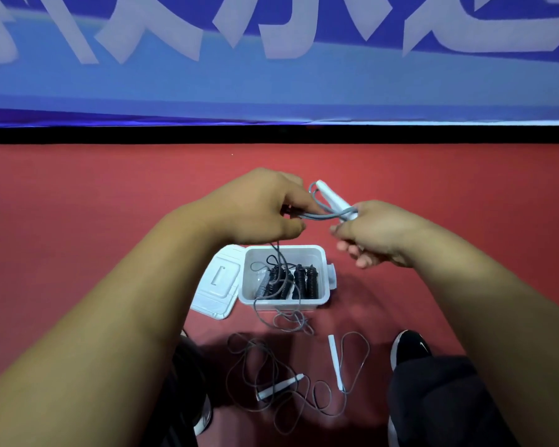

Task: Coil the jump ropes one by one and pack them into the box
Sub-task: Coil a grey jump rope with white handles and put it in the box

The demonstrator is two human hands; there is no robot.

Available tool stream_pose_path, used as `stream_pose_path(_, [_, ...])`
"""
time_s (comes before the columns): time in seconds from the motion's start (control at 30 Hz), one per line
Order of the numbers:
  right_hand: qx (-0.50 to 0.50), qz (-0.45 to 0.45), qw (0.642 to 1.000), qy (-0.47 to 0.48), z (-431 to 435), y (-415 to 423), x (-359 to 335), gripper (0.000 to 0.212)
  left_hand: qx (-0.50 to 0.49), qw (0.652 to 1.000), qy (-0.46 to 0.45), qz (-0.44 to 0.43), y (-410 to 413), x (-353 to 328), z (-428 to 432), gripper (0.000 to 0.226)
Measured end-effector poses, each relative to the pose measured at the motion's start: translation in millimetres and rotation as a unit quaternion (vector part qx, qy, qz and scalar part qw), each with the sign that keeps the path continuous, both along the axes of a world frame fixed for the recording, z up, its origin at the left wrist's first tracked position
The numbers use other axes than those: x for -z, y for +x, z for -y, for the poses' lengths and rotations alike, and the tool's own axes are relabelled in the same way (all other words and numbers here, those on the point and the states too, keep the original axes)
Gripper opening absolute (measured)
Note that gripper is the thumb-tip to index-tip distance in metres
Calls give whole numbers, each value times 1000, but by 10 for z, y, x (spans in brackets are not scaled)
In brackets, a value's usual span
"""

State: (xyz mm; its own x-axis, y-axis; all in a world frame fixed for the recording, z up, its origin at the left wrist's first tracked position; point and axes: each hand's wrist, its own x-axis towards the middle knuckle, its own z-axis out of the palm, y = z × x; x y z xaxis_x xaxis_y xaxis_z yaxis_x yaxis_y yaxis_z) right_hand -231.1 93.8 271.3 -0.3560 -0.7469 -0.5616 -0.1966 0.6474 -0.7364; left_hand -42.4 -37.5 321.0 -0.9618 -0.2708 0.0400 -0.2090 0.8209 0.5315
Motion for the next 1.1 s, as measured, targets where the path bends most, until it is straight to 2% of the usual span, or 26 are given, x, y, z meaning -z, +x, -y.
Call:
stream_pose_path(0.07, [42, 27, 998, -31, 13, -9, -29, 13, -15, 998, -32, 45, -19, 41, -5, 25])
stream_pose_path(0.13, [47, 15, 997, -57, 20, -8, -58, 11, -54, 993, -47, 95, -47, 88, 5, 14])
stream_pose_path(0.27, [69, 48, 988, -131, 83, 77, -89, 3, -128, 979, 65, 147, -105, 249, -40, 25])
stream_pose_path(0.33, [67, 62, 983, -159, 109, 133, -79, 5, -141, 974, 136, 117, -138, 256, -82, 28])
stream_pose_path(0.43, [66, 81, 976, -193, 130, 151, -80, 8, -128, 957, 255, 53, -158, 183, -84, 13])
stream_pose_path(0.5, [63, 81, 974, -202, 126, 125, -96, 13, -124, 939, 319, 7, -160, 121, -69, 37])
stream_pose_path(0.57, [58, 69, 975, -204, 123, 104, -107, 14, -116, 920, 374, -33, -171, 84, -59, 51])
stream_pose_path(0.67, [85, 48, 973, -210, 116, 77, -103, 10, -109, 913, 386, -68, -192, 91, -53, 45])
stream_pose_path(0.77, [107, 66, 965, -229, 105, 60, -115, 4, -123, 912, 388, -46, -212, 99, -72, 35])
stream_pose_path(0.9, [34, 94, 968, -229, 75, 131, -142, 10, -199, 885, 418, -46, -269, 46, -124, 47])
stream_pose_path(1.0, [-32, 129, 966, -222, 34, 207, -147, 18, -210, 853, 473, -62, -288, 39, -112, 52])
stream_pose_path(1.1, [-69, 109, 967, -220, 0, 259, -146, 19, -181, 829, 523, -83, -334, 75, -117, 36])
